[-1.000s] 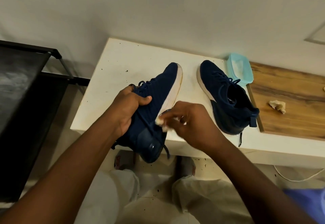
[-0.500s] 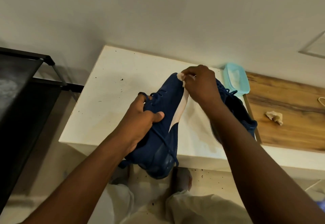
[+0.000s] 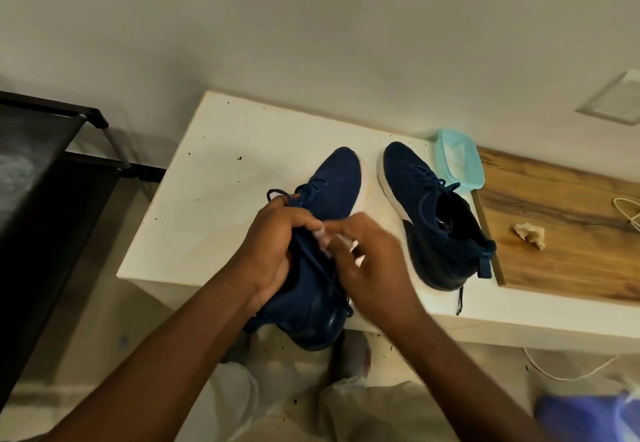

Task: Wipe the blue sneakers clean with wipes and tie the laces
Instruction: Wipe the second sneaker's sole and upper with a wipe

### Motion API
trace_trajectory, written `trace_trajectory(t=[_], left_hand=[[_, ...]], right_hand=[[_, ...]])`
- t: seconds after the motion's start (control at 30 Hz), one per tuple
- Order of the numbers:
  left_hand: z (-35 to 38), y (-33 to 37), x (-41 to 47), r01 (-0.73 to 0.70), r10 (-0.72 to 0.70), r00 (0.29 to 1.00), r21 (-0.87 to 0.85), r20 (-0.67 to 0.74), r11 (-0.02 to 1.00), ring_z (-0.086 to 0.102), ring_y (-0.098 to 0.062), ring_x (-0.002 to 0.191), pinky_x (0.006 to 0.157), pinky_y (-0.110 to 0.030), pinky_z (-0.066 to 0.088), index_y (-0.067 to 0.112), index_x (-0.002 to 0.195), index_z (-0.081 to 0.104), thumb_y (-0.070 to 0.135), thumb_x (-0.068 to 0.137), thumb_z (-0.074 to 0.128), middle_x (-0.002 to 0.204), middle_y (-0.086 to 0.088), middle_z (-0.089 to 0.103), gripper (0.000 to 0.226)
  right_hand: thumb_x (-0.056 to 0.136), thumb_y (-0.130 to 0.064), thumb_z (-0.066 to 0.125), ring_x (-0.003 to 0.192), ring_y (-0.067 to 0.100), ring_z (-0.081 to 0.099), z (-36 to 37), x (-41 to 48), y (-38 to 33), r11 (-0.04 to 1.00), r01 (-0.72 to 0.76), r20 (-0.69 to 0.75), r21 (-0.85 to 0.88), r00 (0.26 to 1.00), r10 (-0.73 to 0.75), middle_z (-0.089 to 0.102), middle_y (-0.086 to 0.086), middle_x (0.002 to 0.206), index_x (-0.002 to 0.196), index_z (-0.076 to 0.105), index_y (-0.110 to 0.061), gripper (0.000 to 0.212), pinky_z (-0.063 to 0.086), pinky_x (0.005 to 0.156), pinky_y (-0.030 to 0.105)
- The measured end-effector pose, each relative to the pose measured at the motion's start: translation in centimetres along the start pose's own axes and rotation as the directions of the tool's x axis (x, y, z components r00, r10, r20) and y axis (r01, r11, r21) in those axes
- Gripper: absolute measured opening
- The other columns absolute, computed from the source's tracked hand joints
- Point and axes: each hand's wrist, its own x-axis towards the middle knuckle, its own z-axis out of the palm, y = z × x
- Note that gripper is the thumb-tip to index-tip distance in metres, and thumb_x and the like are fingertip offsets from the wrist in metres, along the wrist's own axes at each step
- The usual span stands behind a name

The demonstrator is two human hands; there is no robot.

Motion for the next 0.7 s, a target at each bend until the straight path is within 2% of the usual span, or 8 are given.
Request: trace_trajectory(t=[0.07,0.13,0.23,0.3,0.4,0.53,0.63,0.7], left_hand=[[0.2,0.1,-0.7,0.059,-0.053,0.998,-0.136,0.044,0.989,0.064,-0.028,0.073,0.069,-0.035,0.055,-0.001,0.098,0.061,0.000,0.077,0.054,0.086,-0.017,0.064,0.022],[0.5,-0.2,-1.3,0.052,-0.046,0.998,-0.168,0.041,0.984,0.067,-0.029,0.079,0.079,-0.038,0.056,-0.003,0.099,0.064,-0.007,0.083,0.044,0.091,-0.019,0.068,0.026],[1.6,-0.8,-2.0,0.011,-0.011,1.000,-0.099,0.004,0.995,0.067,-0.040,0.107,0.101,-0.049,0.053,-0.004,0.121,0.062,-0.019,0.081,0.042,0.117,-0.024,0.070,0.047],[2.2,-1.0,-2.2,0.022,-0.021,1.000,-0.065,0.012,0.998,0.064,-0.042,0.117,0.106,-0.052,0.049,0.000,0.126,0.060,-0.021,0.080,0.042,0.125,-0.024,0.067,0.054],[1.9,-0.7,-1.9,0.048,-0.048,0.999,-0.127,0.003,0.991,0.063,-0.042,0.116,0.104,-0.050,0.051,0.000,0.129,0.059,-0.023,0.078,0.038,0.128,-0.028,0.064,0.060],[0.9,0.0,-1.3,0.105,-0.100,0.994,-0.230,0.037,0.967,0.063,-0.036,0.107,0.101,-0.043,0.052,-0.002,0.131,0.057,-0.020,0.074,0.036,0.127,-0.024,0.066,0.063],[1.0,-0.3,-1.1,0.109,-0.086,0.992,-0.286,0.091,0.952,0.058,-0.036,0.108,0.110,-0.046,0.044,-0.011,0.131,0.053,-0.014,0.067,0.041,0.122,-0.023,0.060,0.065],[1.3,-0.4,-1.3,0.114,-0.079,0.989,-0.300,0.127,0.947,0.057,-0.035,0.110,0.114,-0.047,0.043,-0.010,0.130,0.054,-0.010,0.061,0.047,0.120,-0.022,0.058,0.069]], right_hand=[[0.096,-0.012,0.063,0.095,0.009,0.061,0.2,-1.5,-0.4,0.999,0.040,0.004,0.010,0.999,-0.040,0.067,-0.010,0.101,0.108,0.074,-0.021,0.018,0.051,0.079,0.027],[0.096,-0.011,0.064,0.094,0.011,0.060,0.1,-0.4,0.2,0.996,0.059,-0.056,-0.062,0.996,-0.063,0.066,-0.007,0.100,0.107,0.074,-0.021,0.019,0.052,0.078,0.032],[0.097,-0.011,0.061,0.089,0.004,0.059,-0.5,3.8,2.6,0.993,-0.074,-0.217,-0.094,0.975,0.052,0.064,-0.004,0.099,0.105,0.074,-0.021,0.018,0.054,0.077,0.037],[0.098,-0.014,0.061,0.088,0.003,0.060,-0.6,5.3,3.7,0.985,-0.154,-0.249,-0.076,0.960,0.131,0.064,-0.005,0.099,0.105,0.074,-0.022,0.017,0.055,0.079,0.039],[0.098,-0.012,0.061,0.093,0.004,0.064,0.2,2.6,1.9,0.985,-0.170,-0.194,0.020,0.966,0.170,0.068,-0.008,0.101,0.108,0.074,-0.023,0.019,0.055,0.078,0.029],[0.098,-0.012,0.063,0.102,0.010,0.067,0.0,-2.2,-1.5,0.984,-0.082,-0.062,0.155,0.994,0.093,0.071,-0.013,0.105,0.110,0.075,-0.024,0.021,0.053,0.078,0.020],[0.097,-0.015,0.066,0.098,0.008,0.067,0.0,-0.6,-0.5,0.985,-0.091,-0.111,0.143,0.988,0.107,0.071,-0.012,0.103,0.109,0.076,-0.026,0.019,0.053,0.074,0.021],[0.096,-0.017,0.066,0.095,0.004,0.066,0.2,1.7,0.7,0.977,-0.168,-0.207,0.132,0.959,0.193,0.070,-0.012,0.103,0.108,0.076,-0.027,0.018,0.051,0.072,0.018]])
